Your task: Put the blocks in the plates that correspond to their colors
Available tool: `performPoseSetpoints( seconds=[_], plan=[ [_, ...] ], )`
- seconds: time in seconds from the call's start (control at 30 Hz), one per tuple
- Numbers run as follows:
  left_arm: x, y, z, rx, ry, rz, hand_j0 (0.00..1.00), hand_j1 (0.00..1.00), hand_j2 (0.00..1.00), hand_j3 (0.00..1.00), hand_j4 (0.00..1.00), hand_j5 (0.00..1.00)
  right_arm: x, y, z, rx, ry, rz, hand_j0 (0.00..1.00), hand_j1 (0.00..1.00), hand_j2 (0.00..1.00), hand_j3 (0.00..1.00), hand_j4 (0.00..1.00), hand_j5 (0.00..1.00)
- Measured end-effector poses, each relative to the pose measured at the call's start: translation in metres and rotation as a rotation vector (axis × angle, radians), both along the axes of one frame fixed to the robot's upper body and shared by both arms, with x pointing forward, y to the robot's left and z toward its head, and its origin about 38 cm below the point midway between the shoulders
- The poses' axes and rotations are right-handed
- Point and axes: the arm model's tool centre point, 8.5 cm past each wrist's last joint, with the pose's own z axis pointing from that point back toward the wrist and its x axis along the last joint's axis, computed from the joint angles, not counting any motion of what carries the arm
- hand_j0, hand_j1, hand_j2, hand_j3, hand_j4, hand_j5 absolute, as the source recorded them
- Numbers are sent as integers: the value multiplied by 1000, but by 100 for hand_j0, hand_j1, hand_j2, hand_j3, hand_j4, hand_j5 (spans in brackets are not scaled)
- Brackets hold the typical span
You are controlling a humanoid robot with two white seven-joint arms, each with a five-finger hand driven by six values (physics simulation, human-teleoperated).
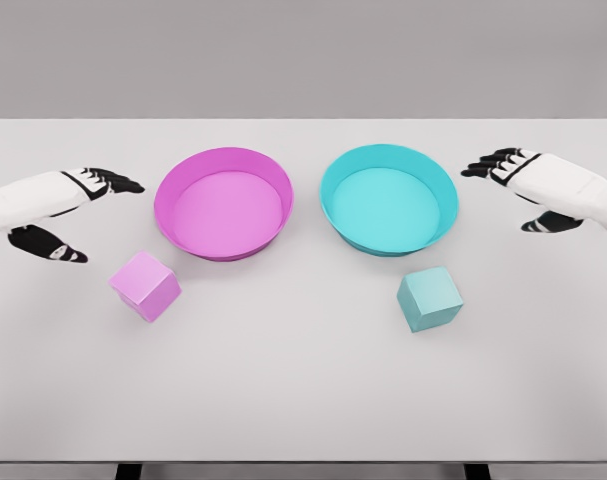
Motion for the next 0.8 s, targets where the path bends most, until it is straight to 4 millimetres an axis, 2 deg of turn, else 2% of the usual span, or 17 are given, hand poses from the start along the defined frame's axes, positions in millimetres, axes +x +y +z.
performPoseSetpoints(
  seconds=[0.2, 0.3, 0.33, 0.4, 0.43, 0.47, 0.53, 0.6, 0.67, 0.8],
  plan=[
    [-2, 4, 2, 21, 3, -4, 100, 100, 100, 100, 100, 100, 2, -11, 15, -55, -3, -8, 100, 100, 100, 100, 100, 100],
    [-4, 5, 2, 34, 7, -6, 100, 100, 100, 100, 100, 100, 29, -1, 85, -119, -136, 29, 100, 100, 100, 100, 100, 100],
    [-5, 4, 1, 36, 11, -11, 100, 100, 100, 100, 100, 100, 34, 3, 98, -151, -148, 49, 100, 100, 100, 100, 100, 100],
    [-11, -3, -6, 40, 29, -37, 100, 100, 100, 100, 100, 100, 36, 13, 92, -226, -105, 97, 100, 100, 100, 100, 100, 100],
    [-14, -10, -7, 38, 32, -58, 100, 100, 100, 100, 100, 100, 40, 19, 104, -269, -116, 122, 100, 100, 100, 100, 100, 100],
    [-16, -16, -9, 37, 38, -78, 100, 100, 100, 100, 100, 100, 41, 24, 104, -304, -104, 145, 100, 100, 100, 100, 100, 100],
    [-20, -23, -11, 34, 46, -102, 100, 100, 100, 100, 100, 100, 27, 27, 65, -354, 1, 195, 100, 100, 100, 100, 100, 100],
    [-24, -28, -15, 34, 60, -121, 100, 100, 100, 100, 100, 100, 13, 30, 47, -382, 56, 238, 100, 100, 100, 100, 100, 100],
    [-30, -34, -23, 30, 85, -141, 100, 100, 100, 100, 100, 100, 6, 34, 57, -410, 46, 275, 100, 100, 100, 100, 100, 100],
    [-34, -38, -27, 28, 99, -156, 100, 100, 100, 100, 100, 100, -31, 46, 34, -399, 120, 368, 100, 100, 100, 100, 100, 100]
  ],
)
